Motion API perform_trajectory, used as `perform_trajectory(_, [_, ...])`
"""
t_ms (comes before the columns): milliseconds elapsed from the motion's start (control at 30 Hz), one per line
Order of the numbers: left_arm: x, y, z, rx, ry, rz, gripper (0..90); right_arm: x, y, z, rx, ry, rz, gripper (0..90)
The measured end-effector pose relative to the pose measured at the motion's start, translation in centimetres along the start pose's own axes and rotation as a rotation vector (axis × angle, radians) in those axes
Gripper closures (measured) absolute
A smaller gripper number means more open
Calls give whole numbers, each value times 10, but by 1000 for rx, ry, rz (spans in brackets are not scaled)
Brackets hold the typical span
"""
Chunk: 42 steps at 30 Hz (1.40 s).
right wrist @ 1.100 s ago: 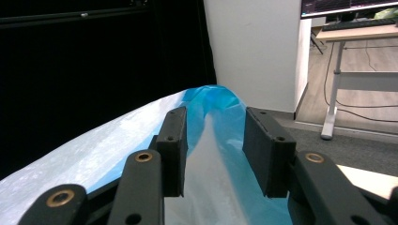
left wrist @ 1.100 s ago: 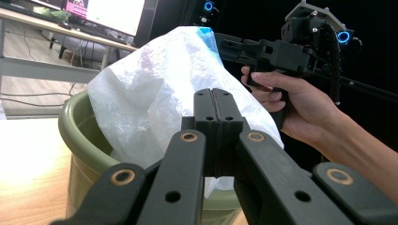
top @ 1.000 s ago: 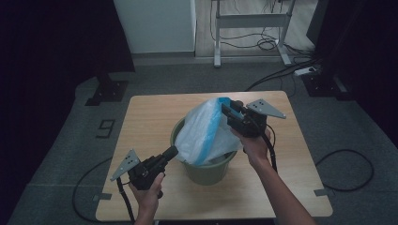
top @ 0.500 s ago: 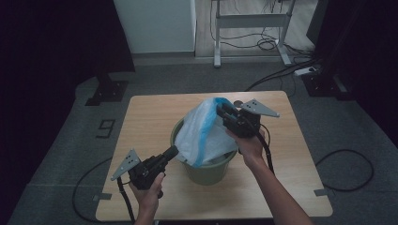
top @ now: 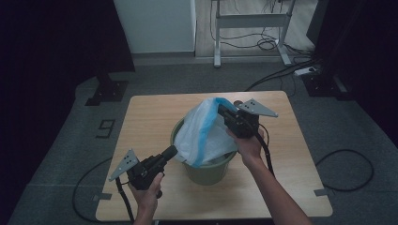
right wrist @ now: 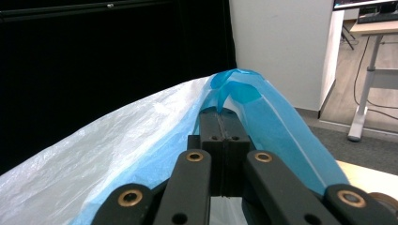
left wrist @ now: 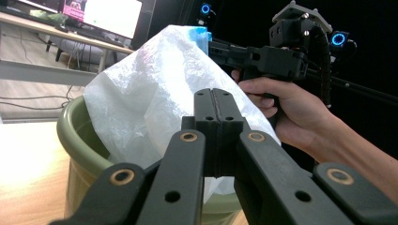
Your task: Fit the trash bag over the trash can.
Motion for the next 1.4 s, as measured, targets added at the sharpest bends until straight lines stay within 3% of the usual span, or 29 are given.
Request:
perform_trajectory(33, [1,0,-1,-4,3,2,890,1,-1,-1,-3,-5,-4,892])
perform_trajectory(233, [16,-2,-5,20,13,-8,627,5,-10,-5,-19,-23,-21,892])
perform_trajectory(433, [41,3,-3,48,64,32,537,9,-15,-9,-26,-37,-29,893])
perform_trajectory(667, [61,26,3,77,105,125,491,12,-17,-7,-21,-53,-37,893])
perform_trajectory(1067, [70,65,6,55,132,287,426,15,-17,-1,-12,-71,-41,893])
perform_trajectory(1400, [66,82,9,76,147,328,425,15,-17,4,5,-72,-41,893])
Point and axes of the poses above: each handheld gripper's, and its own axes: y roughly forward along the jaws, x roughly out of its top, z roughly to its left, the point moved 4 cm from there along y, roughly forward along the jaws, and after that the axes turned 5 degrees about -z, right-handed, at the moved point
